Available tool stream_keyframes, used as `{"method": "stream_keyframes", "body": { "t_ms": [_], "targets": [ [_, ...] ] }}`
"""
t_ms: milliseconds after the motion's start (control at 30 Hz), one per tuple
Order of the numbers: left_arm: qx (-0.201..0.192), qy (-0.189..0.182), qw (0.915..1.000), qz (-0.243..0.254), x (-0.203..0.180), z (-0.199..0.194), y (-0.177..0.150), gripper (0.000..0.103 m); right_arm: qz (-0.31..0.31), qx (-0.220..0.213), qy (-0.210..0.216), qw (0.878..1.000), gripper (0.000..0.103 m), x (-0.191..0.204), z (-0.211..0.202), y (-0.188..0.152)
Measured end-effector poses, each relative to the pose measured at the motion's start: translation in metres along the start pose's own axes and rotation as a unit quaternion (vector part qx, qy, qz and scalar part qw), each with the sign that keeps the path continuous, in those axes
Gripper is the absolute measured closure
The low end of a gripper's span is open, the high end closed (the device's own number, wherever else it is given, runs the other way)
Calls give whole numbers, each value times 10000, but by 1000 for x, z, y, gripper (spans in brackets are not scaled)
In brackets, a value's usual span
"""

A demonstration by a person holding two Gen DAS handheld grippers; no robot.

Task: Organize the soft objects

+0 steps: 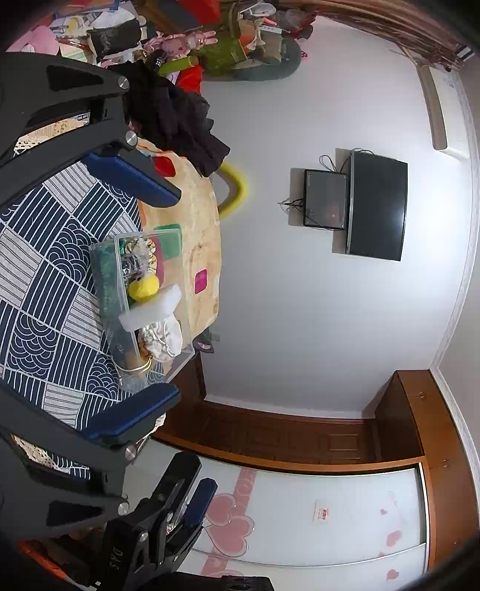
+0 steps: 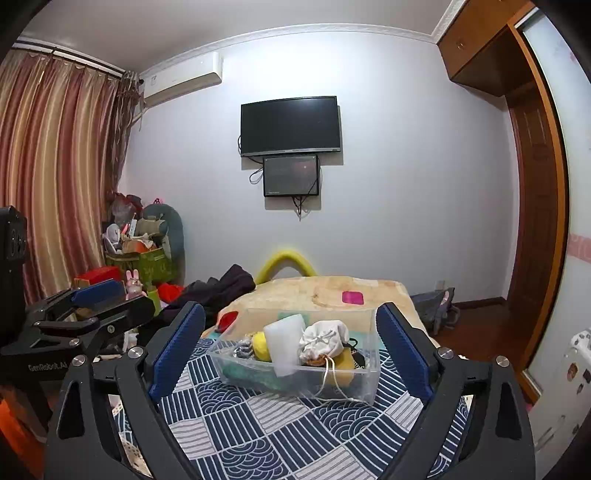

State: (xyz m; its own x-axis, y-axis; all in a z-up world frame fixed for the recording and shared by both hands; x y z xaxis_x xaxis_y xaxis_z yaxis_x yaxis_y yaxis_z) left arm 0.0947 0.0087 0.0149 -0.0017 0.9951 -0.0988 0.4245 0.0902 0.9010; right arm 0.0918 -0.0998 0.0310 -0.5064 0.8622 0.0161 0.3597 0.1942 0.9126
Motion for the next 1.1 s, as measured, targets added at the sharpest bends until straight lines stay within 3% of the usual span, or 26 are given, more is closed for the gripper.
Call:
{"method": "stream_keyframes", "body": {
  "t_ms": [1100],
  "targets": [
    [-32, 34, 9999, 98, -6, -4, -2, 5, 186, 70, 13, 9998, 7, -4, -3, -1]
  ]
}}
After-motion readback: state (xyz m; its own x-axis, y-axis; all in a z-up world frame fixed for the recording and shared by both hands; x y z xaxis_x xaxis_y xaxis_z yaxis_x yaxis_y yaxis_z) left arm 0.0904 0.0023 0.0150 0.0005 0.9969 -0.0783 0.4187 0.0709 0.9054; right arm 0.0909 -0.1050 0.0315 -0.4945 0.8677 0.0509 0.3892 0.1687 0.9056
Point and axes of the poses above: each gripper's, at about its wrist camera, not at the fingertips, and z roughly the way its jaws point, x to its left, y to its top, the point moved 5 cm from there along z, roughly the way its jaws point, and after that the axes turned 12 degrees about x, right-handed, at the moved point
